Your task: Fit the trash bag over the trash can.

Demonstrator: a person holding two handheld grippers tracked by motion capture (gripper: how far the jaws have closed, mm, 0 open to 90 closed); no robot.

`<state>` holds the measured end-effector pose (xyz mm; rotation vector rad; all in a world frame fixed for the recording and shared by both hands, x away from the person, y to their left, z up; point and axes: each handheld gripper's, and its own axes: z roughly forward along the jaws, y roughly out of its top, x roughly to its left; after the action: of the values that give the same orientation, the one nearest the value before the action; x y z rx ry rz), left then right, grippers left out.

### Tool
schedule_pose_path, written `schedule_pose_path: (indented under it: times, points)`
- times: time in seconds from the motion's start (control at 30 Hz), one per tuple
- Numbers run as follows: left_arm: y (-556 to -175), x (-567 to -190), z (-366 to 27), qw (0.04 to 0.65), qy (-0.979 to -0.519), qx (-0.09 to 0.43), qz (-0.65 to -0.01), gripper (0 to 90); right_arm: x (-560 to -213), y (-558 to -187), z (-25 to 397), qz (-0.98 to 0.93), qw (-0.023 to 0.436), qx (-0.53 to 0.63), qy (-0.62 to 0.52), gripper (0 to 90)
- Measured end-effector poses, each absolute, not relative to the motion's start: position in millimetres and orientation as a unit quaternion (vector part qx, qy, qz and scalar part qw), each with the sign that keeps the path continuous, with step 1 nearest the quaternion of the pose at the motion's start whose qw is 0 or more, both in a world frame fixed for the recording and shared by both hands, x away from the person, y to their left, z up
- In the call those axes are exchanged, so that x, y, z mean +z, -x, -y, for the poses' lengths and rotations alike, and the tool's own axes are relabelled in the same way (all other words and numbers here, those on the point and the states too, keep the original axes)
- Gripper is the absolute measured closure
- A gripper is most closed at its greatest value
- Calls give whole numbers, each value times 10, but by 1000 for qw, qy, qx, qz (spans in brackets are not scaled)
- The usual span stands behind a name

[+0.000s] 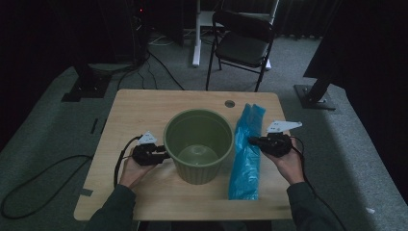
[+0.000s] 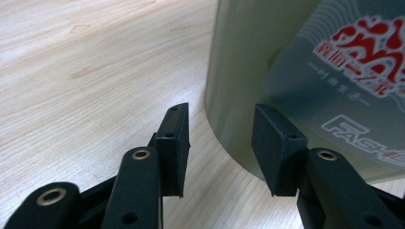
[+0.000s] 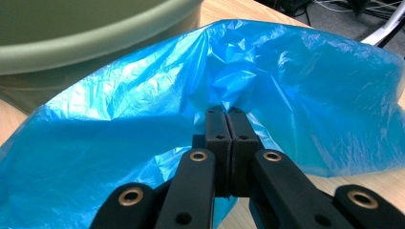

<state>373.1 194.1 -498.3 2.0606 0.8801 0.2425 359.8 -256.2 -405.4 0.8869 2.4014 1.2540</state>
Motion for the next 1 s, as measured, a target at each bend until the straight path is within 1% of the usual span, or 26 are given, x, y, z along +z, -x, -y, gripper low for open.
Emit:
schedule_pose_path:
  times: [0.57,1.0]
  points:
    - [-3740,-4998,-1932,419,-832,87,-354,578,-3756,-3604,2579,-823,154,456,-303,897]
    - [-3738,-5000,-1925,415,-835,88,-350,582,-3588,-3657,2434,-824,150,460,-295,897]
